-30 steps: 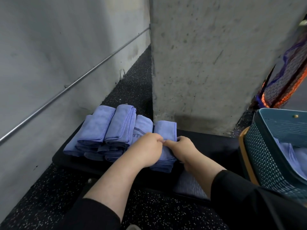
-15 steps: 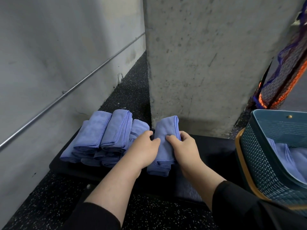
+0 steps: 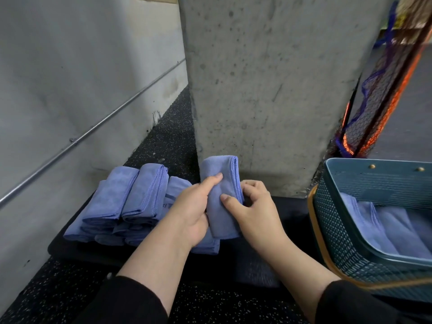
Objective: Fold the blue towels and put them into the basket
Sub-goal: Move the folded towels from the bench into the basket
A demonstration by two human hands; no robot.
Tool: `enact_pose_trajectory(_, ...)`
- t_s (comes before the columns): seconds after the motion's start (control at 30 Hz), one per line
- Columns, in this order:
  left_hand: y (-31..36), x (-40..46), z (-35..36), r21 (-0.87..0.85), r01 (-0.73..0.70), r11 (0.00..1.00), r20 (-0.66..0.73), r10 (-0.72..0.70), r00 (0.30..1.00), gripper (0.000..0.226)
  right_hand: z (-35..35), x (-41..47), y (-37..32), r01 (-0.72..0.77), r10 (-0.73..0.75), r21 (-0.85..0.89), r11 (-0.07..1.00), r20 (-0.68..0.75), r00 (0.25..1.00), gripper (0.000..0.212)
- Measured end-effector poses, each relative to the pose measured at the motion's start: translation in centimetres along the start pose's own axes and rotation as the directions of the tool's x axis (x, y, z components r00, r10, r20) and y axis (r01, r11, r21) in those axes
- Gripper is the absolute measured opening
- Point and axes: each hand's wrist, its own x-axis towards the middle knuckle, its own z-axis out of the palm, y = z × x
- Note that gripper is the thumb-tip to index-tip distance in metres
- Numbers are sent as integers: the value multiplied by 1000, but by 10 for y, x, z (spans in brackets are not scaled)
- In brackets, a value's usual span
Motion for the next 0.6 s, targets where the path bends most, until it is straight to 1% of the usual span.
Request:
enact_pose_trajectory(0.03,0,0,4,-14,-13,1000,10,13,1000,45,-3,-1,-1,-19,19,14,1000,7,1000,32)
enact_pose_trajectory(0.07,0,-1,9,-22,-31,999,22,31,999,44,-8,-1,-4,-70,68,99,993,24,997,47)
enact_pose_trajectory(0.13,0,-3,19,-14,-81,997,59,81,995,39,-17,1,-8,-187,170,287,939,85,982,80)
enact_pose_trajectory(0.17,-1,-5,23,7,-121,993,63,121,991,37,-22,2,-10,-225,196,330,917,118,973,87)
enact_pose_trajectory(0.2,-1,-7,29,36,-165,986,54,163,985,35,-29,2,-12,-238,198,354,904,146,969,83)
enact_pose_trajectory(0.23,0,-10,34,68,-209,976,41,206,978,35,-35,3,-15,-231,182,369,900,162,970,70)
enact_pose_trajectory(0.3,2,-14,45,112,-277,954,25,276,961,34,-48,1,-26,-197,151,371,907,150,977,42)
enact_pose_trajectory(0.37,2,-17,58,115,-318,941,24,318,948,31,-61,-2,-35,-174,142,356,918,114,983,28)
enact_pose_trajectory(0.47,1,-23,85,59,-374,926,67,370,927,33,-89,0,-46,-106,110,255,961,-2,994,25)
enact_pose_trajectory(0.53,-1,-26,107,16,-402,915,97,399,912,42,-119,2,-53,-53,62,170,984,-50,997,21)
enact_pose_trajectory(0.6,-5,-26,126,38,-429,902,121,422,898,53,-160,2,-62,7,1,93,996,-80,997,18)
